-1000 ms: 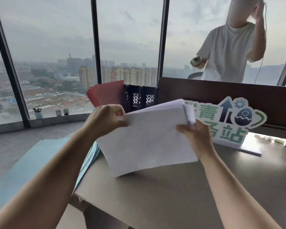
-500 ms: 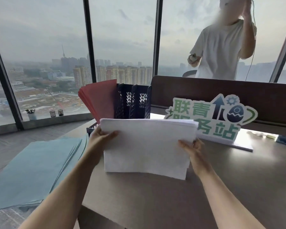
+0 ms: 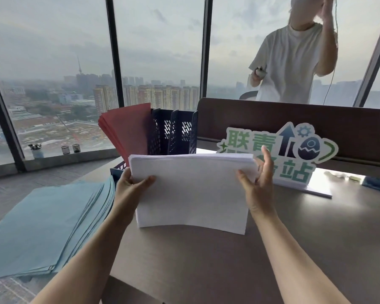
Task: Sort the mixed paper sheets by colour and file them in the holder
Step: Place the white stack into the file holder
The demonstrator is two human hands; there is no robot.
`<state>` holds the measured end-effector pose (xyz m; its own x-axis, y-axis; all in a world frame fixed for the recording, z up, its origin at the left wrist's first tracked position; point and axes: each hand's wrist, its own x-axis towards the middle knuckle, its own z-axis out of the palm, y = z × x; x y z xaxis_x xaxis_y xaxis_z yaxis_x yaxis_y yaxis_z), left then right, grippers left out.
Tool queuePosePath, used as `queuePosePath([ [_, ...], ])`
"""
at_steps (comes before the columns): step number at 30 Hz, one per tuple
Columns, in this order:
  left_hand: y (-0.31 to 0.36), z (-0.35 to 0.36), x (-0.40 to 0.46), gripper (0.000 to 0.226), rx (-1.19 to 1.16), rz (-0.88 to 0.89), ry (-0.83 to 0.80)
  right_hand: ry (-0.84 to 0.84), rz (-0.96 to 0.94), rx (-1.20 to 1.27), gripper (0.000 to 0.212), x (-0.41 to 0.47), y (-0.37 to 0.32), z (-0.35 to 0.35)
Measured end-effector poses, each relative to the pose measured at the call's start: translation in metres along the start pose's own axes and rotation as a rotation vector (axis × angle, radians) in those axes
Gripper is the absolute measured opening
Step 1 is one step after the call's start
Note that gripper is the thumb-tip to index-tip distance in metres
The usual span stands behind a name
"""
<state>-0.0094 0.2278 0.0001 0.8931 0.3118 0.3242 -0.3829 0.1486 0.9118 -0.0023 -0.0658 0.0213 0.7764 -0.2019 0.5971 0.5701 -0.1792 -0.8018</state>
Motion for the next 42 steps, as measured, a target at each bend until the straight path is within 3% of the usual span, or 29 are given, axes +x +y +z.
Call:
queuePosePath([
  [2, 0.004, 0.001, 0.003, 0.074, 0.001, 0.054, 0.013, -0.077, -0.097, -0.224, 0.063, 0.007, -0.007, 0.001],
  [4, 0.008, 0.002, 0.006, 0.085, 0.057, 0.108, 0.021, -0.077, -0.156, -0.349, 0.038, 0.012, -0.006, 0.001],
  [11, 0.006, -0.002, 0.010, 0.083, 0.087, 0.113, -0.005, -0.037, -0.149, -0.240, 0.029, 0.002, 0.005, 0.000],
  [17, -0.008, -0.008, 0.005, 0.084, 0.064, -0.019, -0.069, -0.120, 0.016, -0.024, 0.065, -0.004, 0.012, -0.004],
  [20, -0.015, -0.011, 0.003, 0.072, 0.079, -0.097, -0.097, -0.154, 0.194, 0.119, 0.047, -0.009, 0.025, -0.002],
  [23, -0.016, -0.009, 0.002, 0.042, 0.041, -0.088, -0.090, -0.074, 0.235, 0.136, 0.021, -0.010, 0.027, 0.002],
  [26, -0.033, -0.015, -0.002, 0.043, 0.094, -0.140, -0.107, -0.078, 0.309, 0.159, 0.018, -0.015, 0.037, -0.001],
  [30, -0.066, -0.023, -0.018, 0.025, 0.170, -0.228, -0.067, -0.276, 0.522, 0.026, 0.016, -0.042, 0.070, -0.012],
  [33, -0.063, -0.018, -0.018, 0.018, 0.114, -0.222, -0.023, -0.232, 0.476, -0.047, 0.011, -0.041, 0.066, -0.009],
  [36, -0.050, -0.015, -0.013, 0.034, 0.014, -0.270, -0.027, -0.116, 0.353, -0.009, 0.015, -0.024, 0.028, 0.002],
  [38, -0.037, -0.016, -0.004, 0.042, -0.034, -0.314, -0.022, -0.133, 0.278, -0.036, 0.013, -0.007, -0.006, 0.010],
  [42, -0.006, -0.014, 0.018, 0.018, -0.249, -0.533, 0.002, -0.153, 0.221, -0.143, 0.011, 0.040, -0.069, 0.031],
])
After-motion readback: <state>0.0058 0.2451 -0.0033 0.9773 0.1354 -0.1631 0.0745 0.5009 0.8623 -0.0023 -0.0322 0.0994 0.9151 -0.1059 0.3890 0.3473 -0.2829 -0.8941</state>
